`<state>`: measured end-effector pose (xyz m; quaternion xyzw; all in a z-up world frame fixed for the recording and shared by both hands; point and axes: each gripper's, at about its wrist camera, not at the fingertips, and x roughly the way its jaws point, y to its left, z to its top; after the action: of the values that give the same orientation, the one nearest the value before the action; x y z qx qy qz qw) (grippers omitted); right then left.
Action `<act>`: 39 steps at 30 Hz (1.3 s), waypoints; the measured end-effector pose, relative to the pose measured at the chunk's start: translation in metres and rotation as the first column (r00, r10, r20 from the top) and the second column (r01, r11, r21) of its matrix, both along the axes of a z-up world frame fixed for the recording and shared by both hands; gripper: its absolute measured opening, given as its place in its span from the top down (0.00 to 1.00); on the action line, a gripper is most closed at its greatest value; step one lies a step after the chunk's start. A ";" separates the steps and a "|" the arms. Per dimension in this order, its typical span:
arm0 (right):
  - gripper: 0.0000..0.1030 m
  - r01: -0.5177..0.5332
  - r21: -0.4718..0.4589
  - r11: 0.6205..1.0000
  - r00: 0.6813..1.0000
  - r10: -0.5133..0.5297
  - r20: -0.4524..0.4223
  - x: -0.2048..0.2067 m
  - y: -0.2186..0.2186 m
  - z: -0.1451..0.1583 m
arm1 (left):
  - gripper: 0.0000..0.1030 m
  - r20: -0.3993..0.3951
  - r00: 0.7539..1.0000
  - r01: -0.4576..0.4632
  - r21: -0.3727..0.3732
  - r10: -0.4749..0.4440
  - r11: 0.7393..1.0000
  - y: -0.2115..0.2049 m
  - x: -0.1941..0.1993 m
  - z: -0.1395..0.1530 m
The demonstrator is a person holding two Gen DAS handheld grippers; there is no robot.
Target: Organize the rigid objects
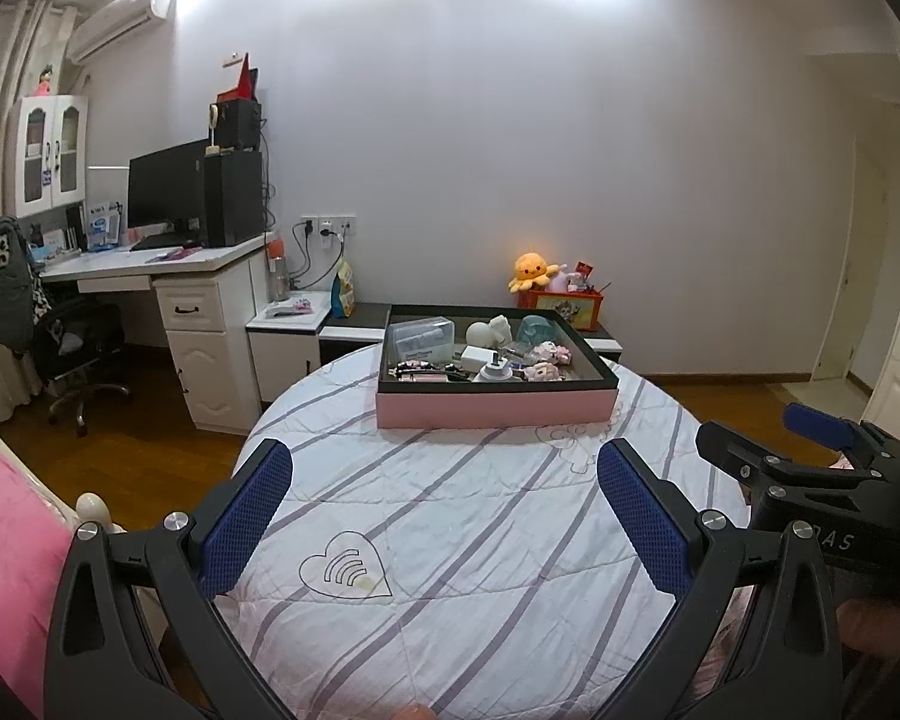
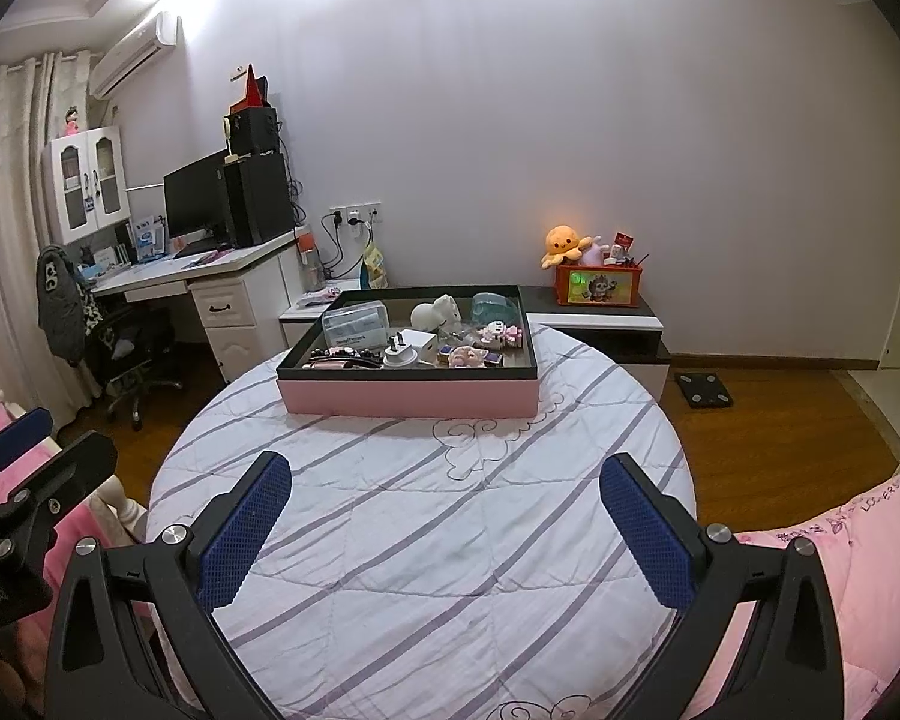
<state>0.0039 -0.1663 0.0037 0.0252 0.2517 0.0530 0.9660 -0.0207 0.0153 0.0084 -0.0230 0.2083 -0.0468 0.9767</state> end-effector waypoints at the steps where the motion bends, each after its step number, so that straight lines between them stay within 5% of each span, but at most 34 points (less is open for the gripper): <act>1: 0.00 0.001 -0.001 1.000 1.000 -0.001 0.001 0.000 0.000 0.001 | 0.00 0.001 1.000 0.000 -0.002 0.000 1.000 0.000 0.000 0.001; 39: 0.00 -0.001 0.000 1.000 1.000 0.001 -0.002 0.001 0.003 0.001 | 0.00 0.038 0.999 0.009 0.017 -0.010 1.000 0.001 -0.003 0.012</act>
<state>0.0046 -0.1635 0.0052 0.0249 0.2525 0.0535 0.9658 -0.0242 0.0162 0.0202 -0.0131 0.1900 -0.0503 0.9804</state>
